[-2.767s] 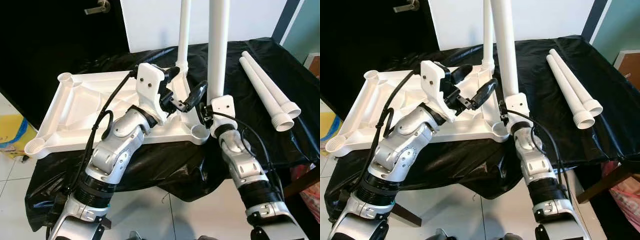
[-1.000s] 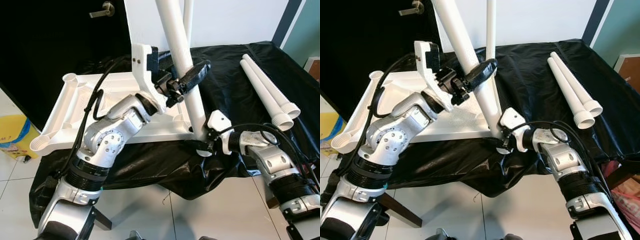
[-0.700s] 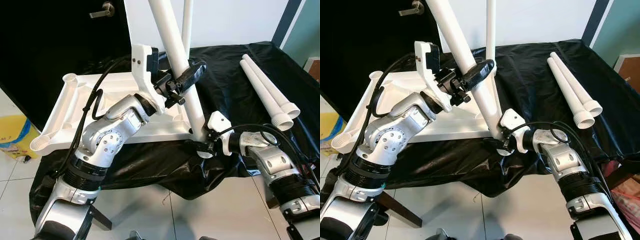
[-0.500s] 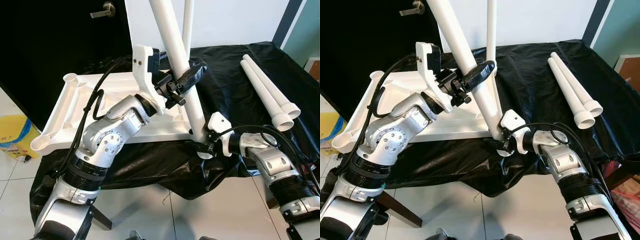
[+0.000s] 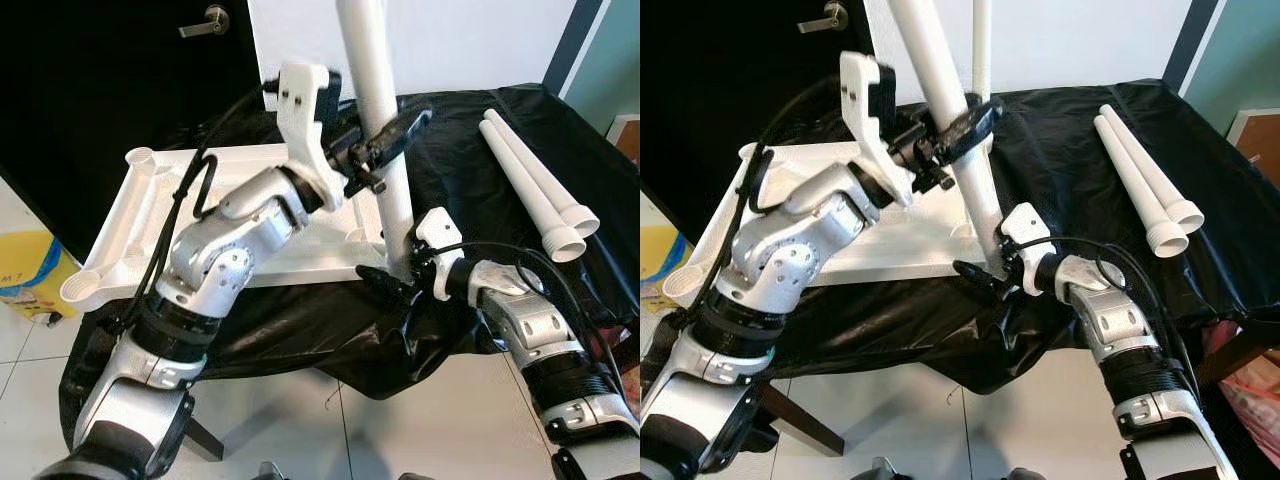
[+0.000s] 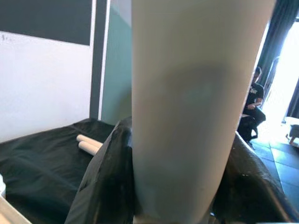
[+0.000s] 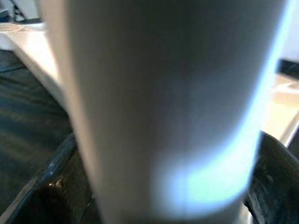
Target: Building children table
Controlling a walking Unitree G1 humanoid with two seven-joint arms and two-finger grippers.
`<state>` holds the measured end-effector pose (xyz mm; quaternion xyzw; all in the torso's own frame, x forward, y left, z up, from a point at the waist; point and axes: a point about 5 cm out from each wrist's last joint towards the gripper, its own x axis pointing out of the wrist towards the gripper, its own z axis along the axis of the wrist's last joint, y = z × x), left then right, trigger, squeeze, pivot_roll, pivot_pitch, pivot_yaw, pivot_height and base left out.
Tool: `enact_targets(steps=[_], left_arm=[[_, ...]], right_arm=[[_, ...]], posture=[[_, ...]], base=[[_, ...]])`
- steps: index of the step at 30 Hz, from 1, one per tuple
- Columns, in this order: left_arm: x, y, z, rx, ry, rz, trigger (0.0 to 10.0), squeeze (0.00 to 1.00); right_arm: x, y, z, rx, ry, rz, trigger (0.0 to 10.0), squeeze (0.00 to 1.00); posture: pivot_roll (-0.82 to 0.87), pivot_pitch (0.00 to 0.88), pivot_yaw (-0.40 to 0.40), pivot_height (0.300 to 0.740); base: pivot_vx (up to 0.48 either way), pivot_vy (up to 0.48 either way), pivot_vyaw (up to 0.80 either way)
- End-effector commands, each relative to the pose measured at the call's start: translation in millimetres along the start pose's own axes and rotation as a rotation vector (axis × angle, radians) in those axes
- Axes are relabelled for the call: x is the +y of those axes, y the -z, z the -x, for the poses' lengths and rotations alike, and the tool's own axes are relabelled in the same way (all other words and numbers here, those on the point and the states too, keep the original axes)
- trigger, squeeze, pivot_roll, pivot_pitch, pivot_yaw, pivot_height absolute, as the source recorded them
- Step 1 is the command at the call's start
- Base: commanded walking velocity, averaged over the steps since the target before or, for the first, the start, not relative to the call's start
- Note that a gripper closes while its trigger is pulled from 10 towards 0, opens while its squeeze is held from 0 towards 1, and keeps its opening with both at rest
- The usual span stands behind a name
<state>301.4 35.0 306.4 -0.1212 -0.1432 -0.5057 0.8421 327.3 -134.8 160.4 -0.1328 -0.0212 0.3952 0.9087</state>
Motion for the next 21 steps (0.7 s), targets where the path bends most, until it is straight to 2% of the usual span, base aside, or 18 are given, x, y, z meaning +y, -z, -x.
enact_targets(steps=[1, 3, 5, 6, 12, 14, 18, 21], left_arm=[[0.0, -7.1, -4.9, -0.014, 0.041, -0.026, 10.0, 0.0], [8.8, -10.0, -10.5, -0.03, -0.05, -0.026, 10.0, 0.0], [11.0, -10.6, -12.0, -0.033, -0.072, -0.027, 10.0, 0.0], [14.6, -9.8, -15.4, -0.021, -0.125, -0.045, 10.0, 0.0], [17.1, -10.3, -19.1, -0.01, -0.177, -0.066, 10.0, 0.0], [18.1, -10.3, -24.0, -0.01, -0.21, -0.051, 10.0, 0.0], [18.0, -10.1, -25.8, -0.009, -0.219, -0.048, 10.0, 0.0], [18.2, -11.5, -33.3, -0.014, -0.257, -0.041, 10.0, 0.0]], right_arm=[[1.2, -4.2, -4.6, -0.023, 0.026, 0.014, 10.0, 0.0], [2.4, -7.3, -10.5, -0.04, 0.088, 0.021, 10.0, 0.0], [2.5, -8.6, -12.3, -0.046, 0.109, 0.025, 10.0, 0.0], [1.9, -13.3, -16.6, -0.072, 0.164, 0.033, 10.0, 0.0], [-1.4, -17.6, -21.4, -0.089, 0.249, 0.037, 10.0, 0.0], [-8.1, -17.0, -26.3, -0.079, 0.376, 0.028, 10.0, 0.0], [-10.3, -16.8, -28.0, -0.075, 0.421, 0.023, 10.0, 0.0], [-14.1, -15.9, -34.6, -0.041, 0.563, 0.036, 10.0, 0.0]], posture=[[-0.15, 0.0, 0.036, 0.74], [-0.15, 0.0, 0.031, 0.74], [-0.15, 0.0, 0.03, 0.74], [-0.15, 0.0, 0.03, 0.74], [-0.15, 0.0, 0.034, 0.74], [-0.16, 0.0, 0.036, 0.74], [-0.16, 0.0, 0.036, 0.74], [-0.15, 0.0, 0.041, 0.74]], base=[[0.0, 0.0, 0.0], [0.0, 0.0, 0.0], [0.0, 0.0, 0.0], [0.0, 0.0, 0.0], [0.0, 0.0, 0.0], [0.0, 0.0, 0.0], [0.0, 0.0, 0.0], [0.0, 0.0, 0.0]])
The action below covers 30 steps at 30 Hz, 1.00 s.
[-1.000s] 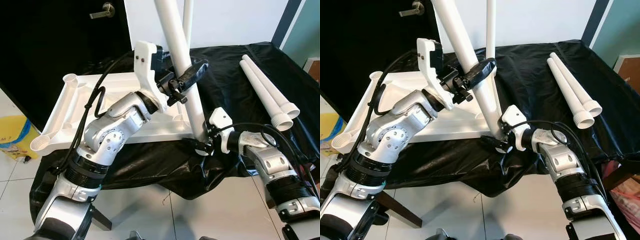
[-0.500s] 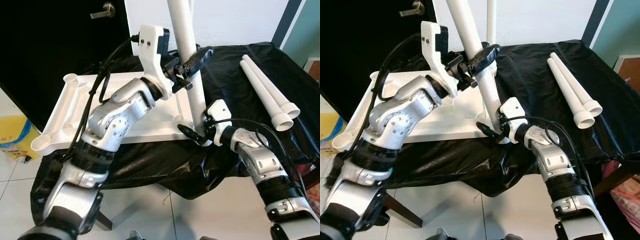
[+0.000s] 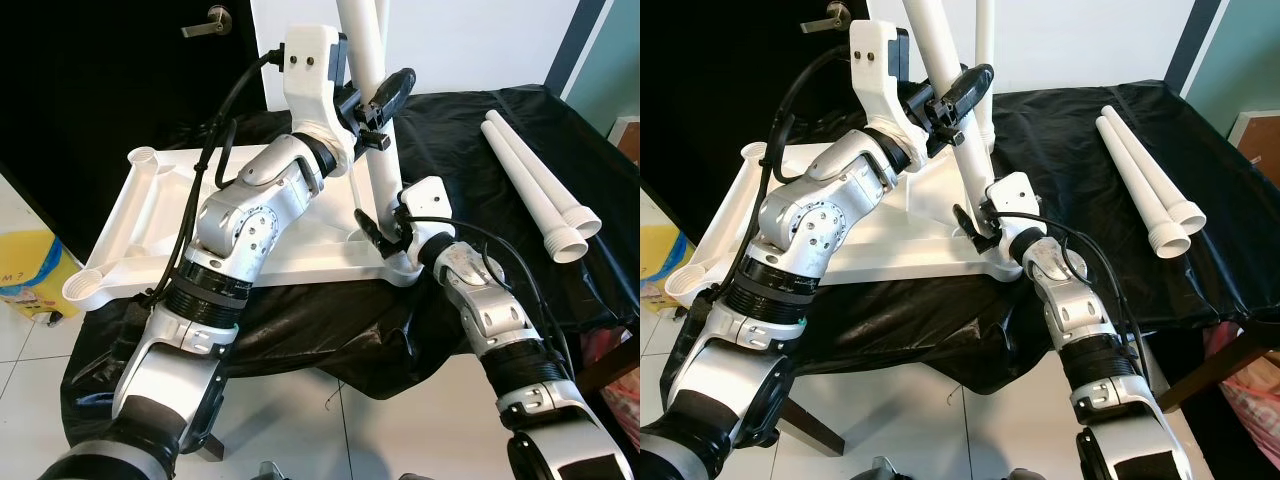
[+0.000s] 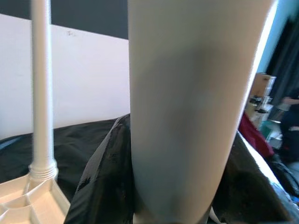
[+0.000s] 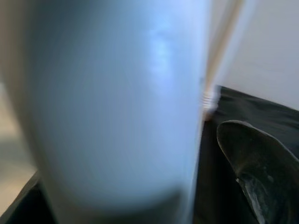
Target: Building children table
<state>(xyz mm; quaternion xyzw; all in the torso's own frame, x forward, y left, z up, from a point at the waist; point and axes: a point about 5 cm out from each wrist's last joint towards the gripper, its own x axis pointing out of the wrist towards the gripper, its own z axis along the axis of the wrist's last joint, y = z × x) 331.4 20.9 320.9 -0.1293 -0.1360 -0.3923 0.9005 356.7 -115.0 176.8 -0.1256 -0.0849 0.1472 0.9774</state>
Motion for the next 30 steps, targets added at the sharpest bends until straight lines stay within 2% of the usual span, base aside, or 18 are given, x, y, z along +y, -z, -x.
enact_targets(steps=[1, 7, 11, 22, 23, 24, 26, 27, 28, 29, 30], left_arm=[[-1.6, -7.5, -4.6, -0.012, -0.014, -0.018, 10.0, 0.0], [-1.6, -10.9, -9.7, -0.025, -0.047, -0.011, 10.0, 0.0], [-6.9, -13.3, -14.1, -0.041, -0.048, 0.009, 10.0, 0.0], [-7.8, -14.2, -16.4, -0.043, -0.06, 0.008, 10.0, 0.0], [-7.6, -14.5, -16.6, -0.044, -0.064, 0.008, 10.0, 0.0], [-7.6, -14.6, -16.7, -0.044, -0.064, 0.007, 10.0, 0.0], [-7.6, -14.7, -16.8, -0.045, -0.065, 0.006, 10.0, 0.0], [-7.6, -14.9, -16.9, -0.045, -0.066, 0.005, 10.0, 0.0], [-7.6, -14.9, -16.9, -0.045, -0.066, 0.005, 10.0, 0.0], [-7.5, -15.1, -16.9, -0.045, -0.066, 0.0, 10.0, 0.0], [-7.3, -15.2, -17.1, -0.042, -0.068, -0.023, 10.0, 0.0]], right_arm=[[2.2, -0.2, -3.7, 0.015, 0.061, 0.019, 10.0, 0.0], [14.0, -3.9, -7.3, -0.011, 0.105, 0.078, 10.0, 0.0], [22.3, -5.3, -9.2, -0.031, 0.127, 0.058, 10.0, 0.0], [28.4, -2.9, -10.1, -0.02, 0.156, 0.058, 10.0, 0.0], [29.3, -1.8, -10.0, -0.015, 0.157, 0.064, 9.6, 0.0], [29.6, -1.5, -10.1, -0.013, 0.157, 0.066, 3.8, 0.0], [29.8, -1.3, -10.2, -0.013, 0.157, 0.067, 3.8, 0.0], [29.8, -0.8, -10.5, -0.01, 0.161, 0.065, 1.6, 0.0], [29.8, -0.8, -10.5, -0.01, 0.161, 0.065, 1.6, 0.0], [29.9, -0.3, -10.7, -0.006, 0.162, 0.062, 0.0, 0.0], [30.2, 1.0, -11.4, 0.001, 0.161, 0.056, 0.0, 0.0]], posture=[[-0.15, 0.0, 0.043, 0.74], [-0.16, 0.0, 0.05, 0.74], [-0.16, 0.0, 0.052, 0.74], [-0.16, 0.0, 0.048, 0.74], [-0.16, 0.0, 0.046, 0.74], [-0.16, 0.0, 0.046, 0.74], [-0.16, 0.0, 0.046, 0.74], [-0.16, 0.0, 0.044, 0.74], [-0.16, 0.0, 0.044, 0.74], [-0.16, 0.0, 0.044, 0.74], [-0.16, 0.0, 0.045, 0.74]], base=[[0.0, 0.0, 0.0], [0.0, 0.0, 0.0], [0.0, 0.0, 0.0], [0.0, 0.0, 0.0], [0.0, 0.0, 0.0], [0.0, 0.0, 0.0], [0.0, 0.0, 0.0], [0.0, 0.0, 0.0], [0.0, 0.0, 0.0], [0.0, 0.0, 0.0], [0.0, 0.0, 0.0]])
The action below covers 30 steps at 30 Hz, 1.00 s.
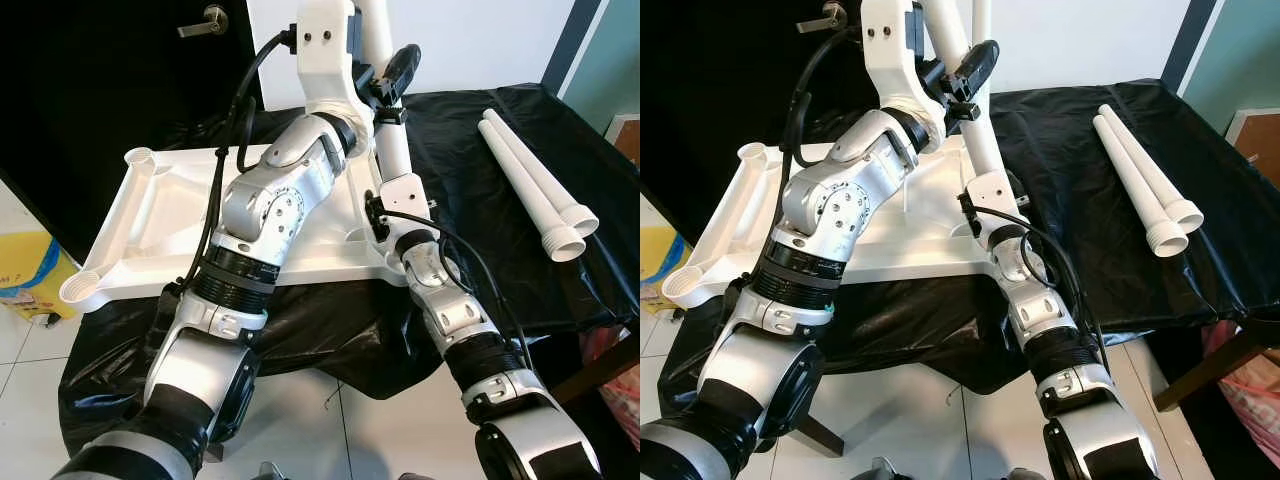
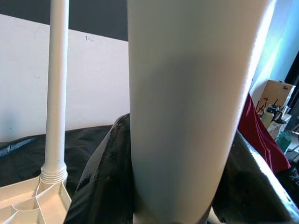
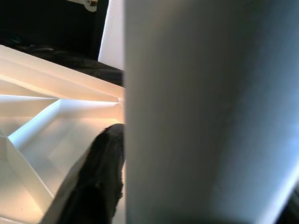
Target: Building children table
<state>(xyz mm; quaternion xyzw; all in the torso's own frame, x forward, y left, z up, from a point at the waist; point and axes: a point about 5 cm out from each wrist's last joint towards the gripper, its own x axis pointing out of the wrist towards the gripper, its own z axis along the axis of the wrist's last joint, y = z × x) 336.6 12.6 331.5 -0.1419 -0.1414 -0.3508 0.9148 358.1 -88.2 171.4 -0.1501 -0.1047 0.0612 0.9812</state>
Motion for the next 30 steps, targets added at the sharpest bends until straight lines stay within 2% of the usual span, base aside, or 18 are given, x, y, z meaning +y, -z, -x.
enact_targets(steps=[1, 6, 10, 11, 12, 16, 17, 22, 23, 24, 25, 26, 30], left_arm=[[-4.8, -8.8, -4.3, -0.017, 0.021, -0.025, 10.0, 0.0], [-5.3, -8.3, -4.4, -0.016, 0.029, -0.083, 10.0, 0.0], [-5.4, -8.1, -4.2, -0.015, 0.032, -0.09, 10.0, 0.0], [-6.9, -8.2, -3.6, -0.023, 0.045, -0.11, 10.0, 0.0], [-7.6, -8.3, -3.3, -0.029, 0.05, -0.124, 10.0, 0.0], [-8.0, -8.5, -3.1, -0.033, 0.053, -0.133, 10.0, 0.0], [-7.7, -7.9, -2.5, -0.038, 0.055, -0.126, 10.0, 1.0], [-7.8, -6.8, -0.7, -0.044, 0.074, -0.091, 10.0, 1.0], [-8.2, -6.4, -0.2, -0.044, 0.079, -0.098, 10.0, 1.0], [-9.0, -6.1, 0.4, -0.046, 0.087, -0.101, 10.0, 0.12], [-9.0, -6.1, 0.4, -0.046, 0.087, -0.101, 10.0, 0.12], [-10.3, -5.5, 1.6, -0.046, 0.104, -0.103, 10.0, 0.0], [-11.3, -5.2, 4.3, -0.056, 0.125, -0.102, 10.0, 0.0]], right_arm=[[4.7, 1.2, -1.7, 0.011, -0.009, -0.01, 0.0, 0.0], [4.1, -0.1, -2.7, 0.002, 0.0, -0.014, 0.0, 0.0], [3.7, -0.8, -2.9, -0.002, 0.003, -0.01, 0.0, 0.0], [2.4, -0.4, -2.7, 0.001, 0.016, -0.014, 4.7, 0.0], [1.6, 0.1, -2.7, 0.004, 0.022, -0.021, 10.0, 0.0], [1.1, 0.4, -2.6, 0.006, 0.026, -0.025, 10.0, 0.0], [-0.2, 0.8, -2.7, 0.01, 0.036, -0.04, 10.0, 0.0], [-3.8, 1.1, -3.6, 0.02, 0.062, -0.079, 10.0, 0.0], [-6.2, 1.9, -4.4, 0.034, 0.078, -0.128, 10.0, 0.0], [-8.7, 2.3, -5.2, 0.041, 0.09, -0.155, 10.0, 0.0], [-8.7, 2.3, -5.2, 0.041, 0.09, -0.155, 10.0, 0.0], [-11.4, 4.2, -5.7, 0.059, 0.105, -0.196, 10.0, 0.0], [-17.4, 8.0, -5.9, 0.082, 0.137, -0.24, 10.0, 0.0]], posture=[[-0.16, 0.0, 0.045, 0.74], [-0.16, 0.0, 0.048, 0.74], [-0.16, 0.0, 0.049, 0.74], [-0.16, 0.0, 0.05, 0.74], [-0.16, 0.0, 0.05, 0.74], [-0.16, 0.0, 0.05, 0.74], [-0.16, 0.0, 0.051, 0.74], [-0.16, 0.0, 0.051, 0.74], [-0.16, 0.0, 0.051, 0.74], [-0.16, 0.0, 0.051, 0.74], [-0.16, 0.0, 0.051, 0.74], [-0.16, 0.0, 0.052, 0.74], [-0.16, 0.0, 0.054, 0.74]], base=[[0.0, 0.0, 0.0], [0.0, 0.0, 0.0], [0.0, 0.0, 0.0], [0.0, 0.0, 0.0], [0.0, 0.0, 0.0], [0.0, 0.0, 0.0], [0.0, 0.0, 0.0], [0.0, 0.0, 0.0], [0.0, 0.0, 0.0], [0.0, 0.0, 0.0], [0.0, 0.0, 0.0], [0.0, 0.0, 0.0], [0.0, 0.0, 0.0]])
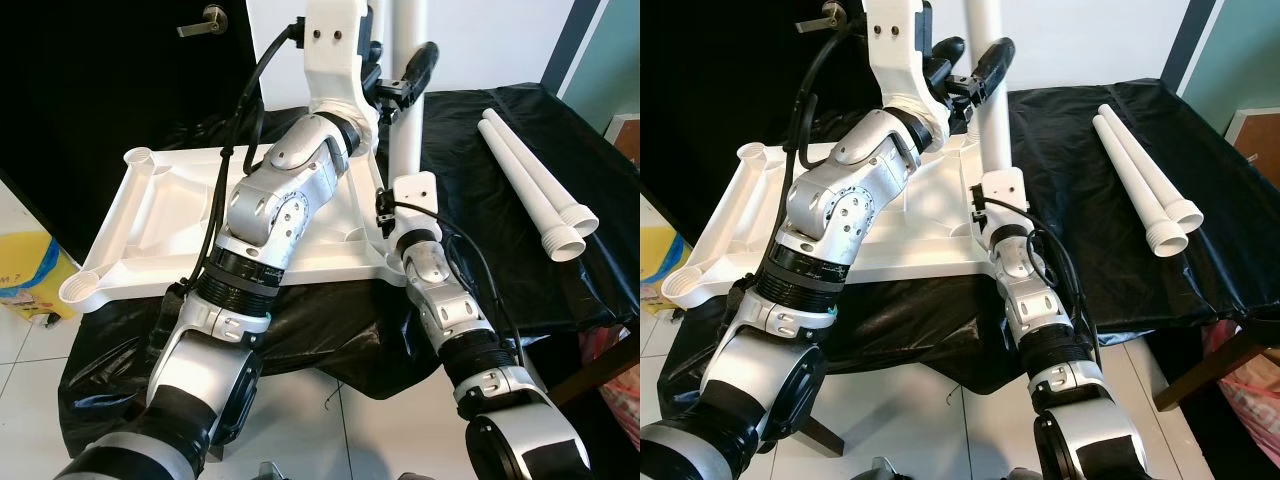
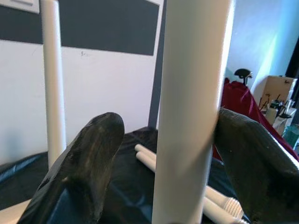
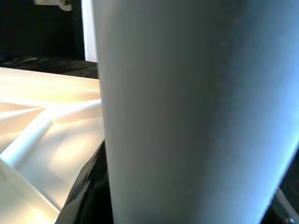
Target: Building children table
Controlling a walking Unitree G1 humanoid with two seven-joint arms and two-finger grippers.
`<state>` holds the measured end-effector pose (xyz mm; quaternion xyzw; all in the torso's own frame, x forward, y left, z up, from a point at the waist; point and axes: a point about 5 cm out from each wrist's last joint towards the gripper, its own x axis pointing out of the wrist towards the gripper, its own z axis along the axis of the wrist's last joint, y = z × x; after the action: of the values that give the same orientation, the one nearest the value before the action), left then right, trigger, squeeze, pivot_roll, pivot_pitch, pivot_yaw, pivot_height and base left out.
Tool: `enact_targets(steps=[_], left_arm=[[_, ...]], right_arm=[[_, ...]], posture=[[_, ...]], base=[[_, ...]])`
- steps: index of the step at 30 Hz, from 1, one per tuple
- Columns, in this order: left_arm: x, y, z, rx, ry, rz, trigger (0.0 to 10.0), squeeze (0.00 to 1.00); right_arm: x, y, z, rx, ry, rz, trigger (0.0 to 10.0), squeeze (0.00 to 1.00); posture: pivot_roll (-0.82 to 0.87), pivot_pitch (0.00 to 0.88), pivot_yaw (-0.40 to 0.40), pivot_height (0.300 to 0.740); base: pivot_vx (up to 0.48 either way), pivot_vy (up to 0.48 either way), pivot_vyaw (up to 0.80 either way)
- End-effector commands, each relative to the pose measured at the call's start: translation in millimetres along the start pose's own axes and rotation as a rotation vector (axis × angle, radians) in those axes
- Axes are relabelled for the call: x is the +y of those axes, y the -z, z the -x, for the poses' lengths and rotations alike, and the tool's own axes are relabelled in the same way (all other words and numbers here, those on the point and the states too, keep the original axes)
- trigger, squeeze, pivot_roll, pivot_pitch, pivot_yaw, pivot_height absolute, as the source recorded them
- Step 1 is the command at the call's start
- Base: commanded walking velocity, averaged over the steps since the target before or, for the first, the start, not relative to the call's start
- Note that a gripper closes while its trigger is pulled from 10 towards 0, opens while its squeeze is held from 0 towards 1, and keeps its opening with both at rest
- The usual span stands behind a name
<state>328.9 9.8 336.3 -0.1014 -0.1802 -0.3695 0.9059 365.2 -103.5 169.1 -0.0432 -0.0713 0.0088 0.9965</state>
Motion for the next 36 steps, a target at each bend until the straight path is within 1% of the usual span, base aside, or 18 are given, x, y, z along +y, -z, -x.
enact_targets(steps=[1, 3, 5, 7, 8, 12, 17, 19, 21, 24, 25, 27, 30, 32, 33, 35, 36], left_arm=[[-3.3, -1.0, 2.0, -0.019, 0.061, -0.008, 10.0, 0.0], [-2.8, -0.3, 4.4, -0.03, 0.065, -0.012, 10.0, 0.0], [-2.8, -0.3, 4.4, -0.03, 0.065, -0.012, 10.0, 0.0], [-3.0, 4.6, 9.1, -0.032, 0.075, -0.036, 10.0, 0.0], [-3.0, 4.6, 9.1, -0.032, 0.075, -0.036, 10.0, 0.0], [3.1, 20.0, 18.4, -0.014, 0.045, -0.094, 10.0, 0.0], [7.2, 26.9, 23.2, -0.002, 0.023, -0.111, 10.0, 0.0], [12.1, 34.6, 30.1, 0.017, 0.005, -0.125, 10.0, 0.0], [12.1, 34.6, 30.1, 0.017, 0.005, -0.125, 10.0, 0.0], [17.3, 45.9, 41.1, 0.05, -0.004, -0.153, 10.0, 0.0], [17.3, 45.9, 41.1, 0.05, -0.004, -0.153, 10.0, 0.0], [20.7, 53.5, 48.3, 0.068, -0.014, -0.15, 10.0, 0.0], [22.2, 57.9, 52.5, 0.075, -0.016, -0.141, 10.0, 0.0], [25.4, 67.1, 59.6, 0.091, -0.028, -0.136, 10.0, 0.0], [25.4, 67.1, 59.6, 0.091, -0.028, -0.136, 10.0, 0.0], [28.5, 75.7, 65.8, 0.111, -0.041, -0.133, 10.0, 0.0], [28.5, 75.7, 65.8, 0.111, -0.041, -0.133, 10.0, 0.0]], right_arm=[[-2.7, -0.8, -2.1, 0.011, 0.02, -0.032, 10.0, 0.0], [-6.4, -0.4, -2.3, 0.012, 0.036, -0.046, 10.0, 0.0], [-6.4, -0.4, -2.3, 0.012, 0.036, -0.046, 10.0, 0.0], [-11.1, -0.3, -1.9, 0.006, 0.058, -0.056, 10.0, 0.0], [-11.1, -0.3, -1.9, 0.006, 0.058, -0.056, 10.0, 0.0], [-18.4, -1.8, 0.1, -0.027, 0.072, -0.061, 10.0, 0.0], [-20.3, -1.7, 2.4, -0.045, 0.064, -0.06, 10.0, 0.0], [-21.9, -0.6, 5.9, -0.062, 0.055, -0.055, 10.0, 0.0], [-21.9, -0.6, 5.9, -0.062, 0.055, -0.055, 10.0, 0.0], [-23.7, 1.8, 10.2, -0.074, 0.043, -0.058, 10.0, 0.0], [-23.7, 1.8, 10.2, -0.074, 0.043, -0.058, 10.0, 0.0], [-24.1, 3.8, 11.8, -0.074, 0.041, -0.058, 10.0, 0.0], [-24.4, 4.8, 12.4, -0.075, 0.037, -0.058, 10.0, 0.0], [-24.4, 6.7, 13.5, -0.079, 0.023, -0.055, 10.0, 0.0], [-24.4, 6.7, 13.5, -0.079, 0.023, -0.055, 10.0, 0.0], [-24.0, 8.5, 15.1, -0.089, 0.007, -0.053, 10.0, 0.0], [-24.0, 8.5, 15.1, -0.089, 0.007, -0.053, 10.0, 0.0]], posture=[[-0.16, 0.0, 0.054, 0.74], [-0.16, 0.0, 0.055, 0.74], [-0.16, 0.0, 0.055, 0.74], [-0.16, 0.0, 0.054, 0.74], [-0.16, 0.0, 0.054, 0.74], [-0.16, 0.0, 0.052, 0.74], [-0.16, 0.0, 0.051, 0.74], [-0.16, 0.0, 0.054, 0.74], [-0.16, 0.0, 0.054, 0.74], [-0.16, 0.0, 0.055, 0.74], [-0.16, 0.0, 0.055, 0.74], [-0.16, 0.0, 0.054, 0.74], [-0.16, 0.0, 0.052, 0.74], [-0.16, 0.0, 0.05, 0.74], [-0.16, 0.0, 0.05, 0.74], [-0.16, 0.0, 0.049, 0.74], [-0.16, 0.0, 0.049, 0.74]], base=[[0.0, 0.0, 0.0], [0.0, 0.0, 0.0], [0.0, 0.0, 0.0], [0.0, 0.0, 0.0], [0.0, 0.0, 0.0], [0.0, 0.0, 0.0], [0.0, 0.0, 0.0], [0.0, 0.0, 0.0], [0.0, 0.0, 0.0], [0.0, 0.0, 0.0], [0.0, 0.0, 0.0], [0.0, 0.0, 0.0], [0.0, 0.0, 0.0], [0.0, 0.0, 0.0], [0.0, 0.0, 0.0], [0.0, 0.0, 0.0], [0.0, 0.0, 0.0]])
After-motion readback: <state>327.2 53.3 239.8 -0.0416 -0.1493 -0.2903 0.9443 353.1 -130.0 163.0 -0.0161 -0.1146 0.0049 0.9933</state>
